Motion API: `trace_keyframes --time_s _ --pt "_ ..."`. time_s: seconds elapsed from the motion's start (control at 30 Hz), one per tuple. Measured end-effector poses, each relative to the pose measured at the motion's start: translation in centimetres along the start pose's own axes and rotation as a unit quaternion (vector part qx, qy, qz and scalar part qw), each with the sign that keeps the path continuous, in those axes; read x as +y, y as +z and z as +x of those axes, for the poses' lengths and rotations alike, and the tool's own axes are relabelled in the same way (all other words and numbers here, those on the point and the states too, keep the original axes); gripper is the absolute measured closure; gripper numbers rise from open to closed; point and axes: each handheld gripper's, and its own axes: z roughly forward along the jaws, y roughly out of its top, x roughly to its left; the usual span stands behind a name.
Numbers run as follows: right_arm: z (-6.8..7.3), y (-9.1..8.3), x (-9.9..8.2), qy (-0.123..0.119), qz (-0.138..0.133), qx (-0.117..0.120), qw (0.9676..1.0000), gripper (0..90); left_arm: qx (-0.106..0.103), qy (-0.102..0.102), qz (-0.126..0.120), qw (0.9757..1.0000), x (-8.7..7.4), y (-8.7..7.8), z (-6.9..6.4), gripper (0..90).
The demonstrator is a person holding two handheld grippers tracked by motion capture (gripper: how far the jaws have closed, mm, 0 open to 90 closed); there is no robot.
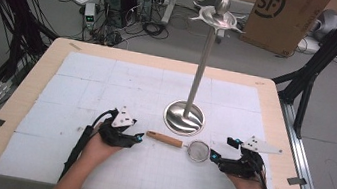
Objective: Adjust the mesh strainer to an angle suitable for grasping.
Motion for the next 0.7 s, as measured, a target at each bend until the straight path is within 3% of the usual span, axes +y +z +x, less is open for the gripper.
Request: trace_keyframes --time_s 0.17,0.27,0.47,0.7 --pt "0.0 0.1 0.0 -0.001 0.002 0.000 1.0000 14.5 0.003 -0.023 -0.024 0.9994 -1.1 -2.3 1.1 37.5" --pt "0.1 0.1 0.0 -0.003 0.003 0.001 1.0000 14.5 0.002 -0.017 -0.038 0.9991 -1.6 -3.8 1.6 33.8" --pt "0.1 0.2 0.0 -0.002 0.002 0.000 1.0000 14.5 0.003 -0.037 -0.068 0.9970 -1.8 -5.3 2.6 29.7" --pt "0.1 0.2 0.0 -0.001 0.005 -0.001 1.0000 14.5 0.002 -0.039 -0.085 0.9956 -2.2 -6.4 3.2 24.4"
